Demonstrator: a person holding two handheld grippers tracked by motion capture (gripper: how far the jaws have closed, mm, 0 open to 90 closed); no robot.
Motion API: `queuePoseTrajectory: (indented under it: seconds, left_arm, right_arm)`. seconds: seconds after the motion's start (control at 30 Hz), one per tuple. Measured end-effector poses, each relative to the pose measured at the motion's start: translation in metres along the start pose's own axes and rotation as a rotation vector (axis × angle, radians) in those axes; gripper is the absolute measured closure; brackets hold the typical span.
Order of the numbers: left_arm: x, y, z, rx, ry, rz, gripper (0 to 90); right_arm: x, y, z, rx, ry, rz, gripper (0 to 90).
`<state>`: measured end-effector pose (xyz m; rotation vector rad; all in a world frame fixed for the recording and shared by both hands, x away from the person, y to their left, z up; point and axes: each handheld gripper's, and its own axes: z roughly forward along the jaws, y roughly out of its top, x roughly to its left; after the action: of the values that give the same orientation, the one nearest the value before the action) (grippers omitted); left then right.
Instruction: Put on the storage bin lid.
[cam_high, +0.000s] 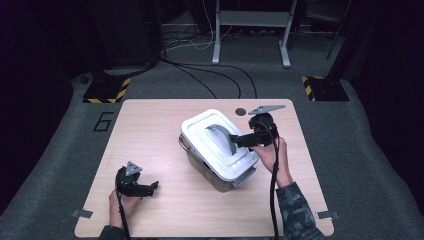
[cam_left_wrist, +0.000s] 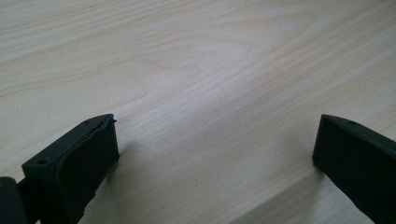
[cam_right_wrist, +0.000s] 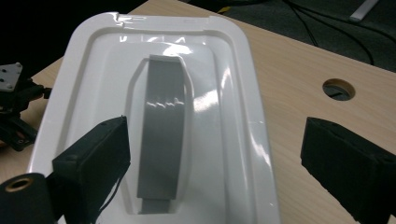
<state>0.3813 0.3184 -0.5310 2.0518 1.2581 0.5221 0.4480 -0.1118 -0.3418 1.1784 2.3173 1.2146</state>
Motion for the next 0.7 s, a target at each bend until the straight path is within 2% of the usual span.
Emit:
queuePoseTrajectory:
  seconds: [0.4,0.7]
  left_arm:
    - [0.0,0.0,0.0,0.0,0.0,0.0,0.0]
    - [0.0,0.0,0.0,0.0,0.0,0.0,0.0]
  right_arm:
    - [-0.039,-0.019,-0.021,-0.021,-0.084,0.07,6.9]
    - [-0.071,-0.044,-0.023,0.0,-0.134,0.139,6.8]
